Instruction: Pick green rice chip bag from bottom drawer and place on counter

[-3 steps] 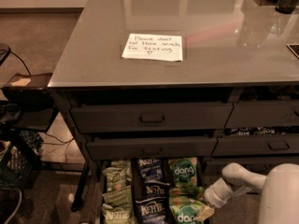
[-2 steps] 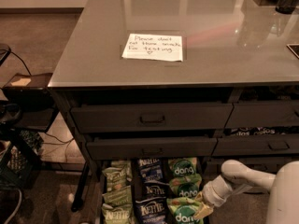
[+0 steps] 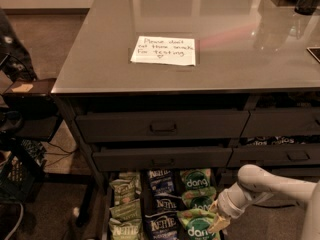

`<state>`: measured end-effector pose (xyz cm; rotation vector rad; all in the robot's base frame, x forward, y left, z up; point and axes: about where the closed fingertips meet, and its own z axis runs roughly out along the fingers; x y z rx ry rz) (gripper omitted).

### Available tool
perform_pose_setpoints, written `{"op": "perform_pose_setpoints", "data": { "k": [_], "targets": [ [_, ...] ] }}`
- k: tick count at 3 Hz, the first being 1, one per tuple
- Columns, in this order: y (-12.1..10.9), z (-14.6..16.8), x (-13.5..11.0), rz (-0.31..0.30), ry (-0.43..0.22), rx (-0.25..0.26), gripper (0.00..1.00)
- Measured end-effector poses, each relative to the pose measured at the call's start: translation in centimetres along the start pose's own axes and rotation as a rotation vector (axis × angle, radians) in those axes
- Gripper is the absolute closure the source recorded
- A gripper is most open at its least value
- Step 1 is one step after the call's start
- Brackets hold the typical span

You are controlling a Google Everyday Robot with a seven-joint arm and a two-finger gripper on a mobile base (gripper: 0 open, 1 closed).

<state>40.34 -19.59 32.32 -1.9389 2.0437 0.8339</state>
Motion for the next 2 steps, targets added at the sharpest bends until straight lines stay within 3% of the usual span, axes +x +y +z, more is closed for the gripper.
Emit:
{"op": "perform_pose_setpoints", "data": {
  "k": [1, 2],
  "targets": [
    [0.6, -2.9, -2.0, -0.025, 0.008, 0.019, 1.0],
    [-0.5, -6.0, -4.5, -0.05, -0.005, 0.016, 1.0]
  ]
}}
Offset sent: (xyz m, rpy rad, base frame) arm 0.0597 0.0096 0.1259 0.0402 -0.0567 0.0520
